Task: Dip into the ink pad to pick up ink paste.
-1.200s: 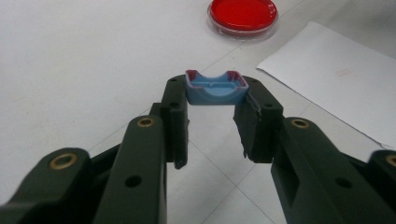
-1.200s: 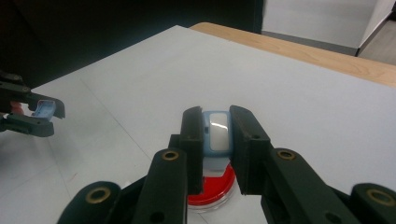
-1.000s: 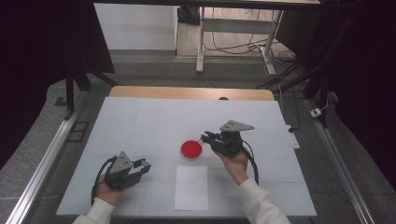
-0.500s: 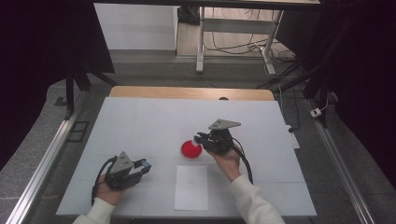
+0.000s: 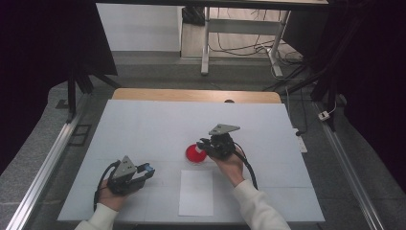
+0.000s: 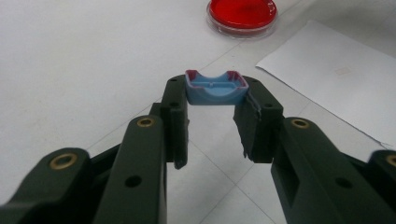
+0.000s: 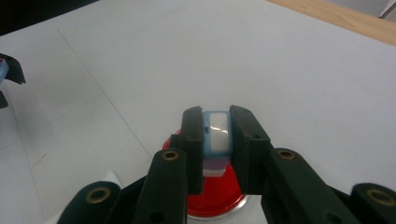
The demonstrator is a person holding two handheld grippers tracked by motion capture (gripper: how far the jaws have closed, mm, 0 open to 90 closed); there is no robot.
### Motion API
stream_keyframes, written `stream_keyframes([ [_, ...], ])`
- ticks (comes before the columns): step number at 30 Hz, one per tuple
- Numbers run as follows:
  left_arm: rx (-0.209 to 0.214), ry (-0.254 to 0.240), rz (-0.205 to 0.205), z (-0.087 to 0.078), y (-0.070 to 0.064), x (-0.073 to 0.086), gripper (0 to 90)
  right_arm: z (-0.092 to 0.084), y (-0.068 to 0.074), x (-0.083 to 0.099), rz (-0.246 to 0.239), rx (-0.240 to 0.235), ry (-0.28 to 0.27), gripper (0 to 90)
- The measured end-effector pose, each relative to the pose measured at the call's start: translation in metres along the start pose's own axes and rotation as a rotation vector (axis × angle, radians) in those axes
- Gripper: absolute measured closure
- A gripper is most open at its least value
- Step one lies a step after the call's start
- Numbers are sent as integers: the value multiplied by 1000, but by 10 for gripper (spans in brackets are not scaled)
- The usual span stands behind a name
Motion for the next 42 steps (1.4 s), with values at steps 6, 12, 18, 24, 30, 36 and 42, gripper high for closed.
stream_keyframes([
  [6,2,2,2,0,0,0,655,4,0,2,-25,16,20,754],
  [12,2,3,1,0,0,1,655,7,-2,4,-31,26,28,754],
  [18,1,4,1,0,0,1,655,9,-2,6,-36,31,38,754],
  [24,2,6,1,0,0,1,655,14,-2,9,-51,35,51,754],
  [30,1,7,1,0,0,2,655,14,-2,9,-60,41,58,754],
  [36,2,8,2,1,0,2,655,16,-1,9,-62,43,56,755],
  [42,3,10,1,1,0,2,655,16,-2,10,-56,42,61,756],
])
Point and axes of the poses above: each handheld gripper's, and its own axes: z roughly forward along the jaws, x roughly out of its underside, y roughly to its left, the point moved 10 cm from there along z, roughly forward along the jaws, and after that the axes turned 4 degrees about -z, right-handed, at the moved point
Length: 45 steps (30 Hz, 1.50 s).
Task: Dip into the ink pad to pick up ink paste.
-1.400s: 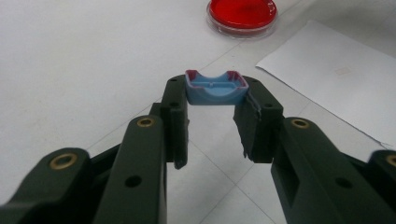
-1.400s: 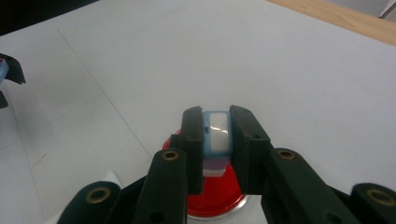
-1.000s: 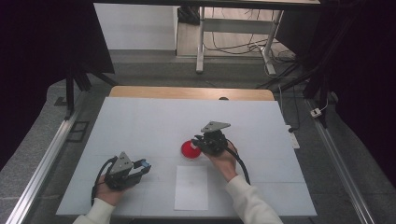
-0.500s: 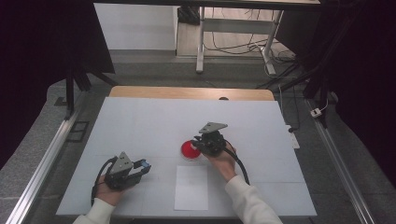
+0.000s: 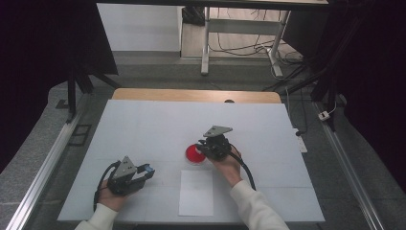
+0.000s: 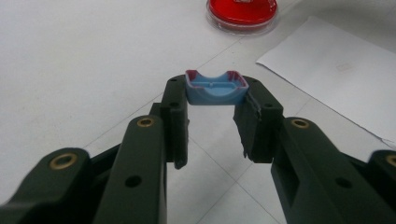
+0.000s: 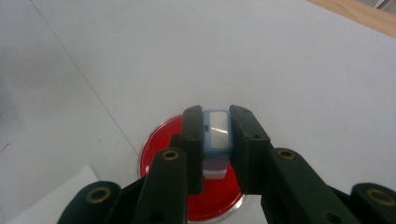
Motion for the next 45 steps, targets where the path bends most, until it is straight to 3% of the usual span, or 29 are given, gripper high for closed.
stream_keyframes([
  [10,0,0,0,0,0,0,655,2,2,1,-23,9,11,757],
  [32,-1,1,-1,0,0,0,655,-11,0,-8,-4,-3,-54,756],
  [37,0,0,0,0,0,0,655,-15,1,-12,14,-20,-76,756],
  [45,-1,1,0,0,0,0,655,-23,10,-24,-9,-48,-103,756],
])
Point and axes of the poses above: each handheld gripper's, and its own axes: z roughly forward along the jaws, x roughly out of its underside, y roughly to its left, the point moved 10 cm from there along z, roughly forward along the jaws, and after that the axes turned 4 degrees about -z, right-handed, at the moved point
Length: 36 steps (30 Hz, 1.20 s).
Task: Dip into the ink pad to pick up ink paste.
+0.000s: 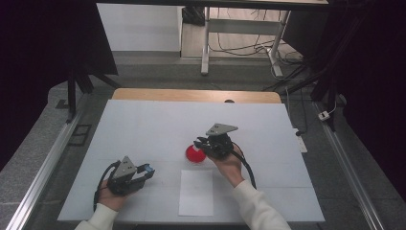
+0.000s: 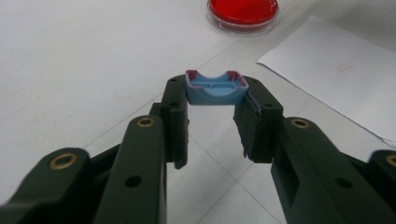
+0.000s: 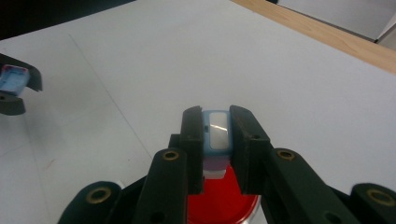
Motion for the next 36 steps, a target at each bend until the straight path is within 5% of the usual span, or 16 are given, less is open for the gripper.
stream_keyframes([
  [36,0,3,-2,0,0,1,655,25,7,20,-62,6,129,755],
])
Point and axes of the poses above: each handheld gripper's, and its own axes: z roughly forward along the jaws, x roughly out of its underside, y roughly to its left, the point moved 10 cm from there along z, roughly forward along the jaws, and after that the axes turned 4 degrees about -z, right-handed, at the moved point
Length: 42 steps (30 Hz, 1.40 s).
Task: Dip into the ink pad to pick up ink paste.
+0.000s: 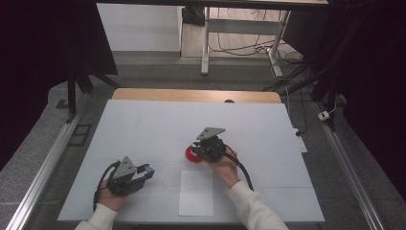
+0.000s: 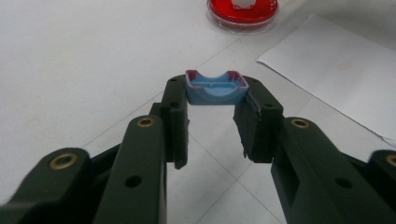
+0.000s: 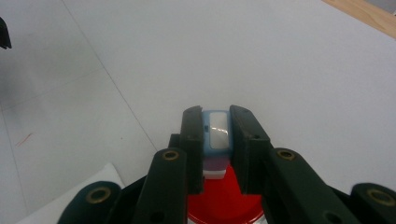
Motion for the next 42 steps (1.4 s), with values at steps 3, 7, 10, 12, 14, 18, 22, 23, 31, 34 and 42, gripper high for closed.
stream_keyframes([
  [3,1,0,1,0,0,0,655,1,0,0,1,1,-5,756],
  [7,0,-1,1,0,0,0,655,1,0,0,-2,4,2,756],
  [10,-1,1,1,0,0,0,655,3,0,1,0,4,11,757],
  [12,-1,2,1,0,0,0,655,4,0,3,2,3,21,757],
  [14,-1,2,1,0,0,0,655,4,-1,4,3,9,34,758],
  [18,-2,2,1,0,0,0,655,4,1,3,-6,10,35,758],
  [22,-1,1,0,0,0,0,655,4,0,3,2,7,29,757],
  [23,-2,1,0,0,0,0,655,4,0,3,5,6,26,757],
  [31,-1,0,0,0,1,0,655,0,-1,1,12,2,5,757],
  [34,0,-1,-1,0,1,0,655,-2,-1,-1,37,-10,-19,757],
  [42,-2,-1,0,0,1,0,655,-14,-3,-10,63,-17,-74,756],
])
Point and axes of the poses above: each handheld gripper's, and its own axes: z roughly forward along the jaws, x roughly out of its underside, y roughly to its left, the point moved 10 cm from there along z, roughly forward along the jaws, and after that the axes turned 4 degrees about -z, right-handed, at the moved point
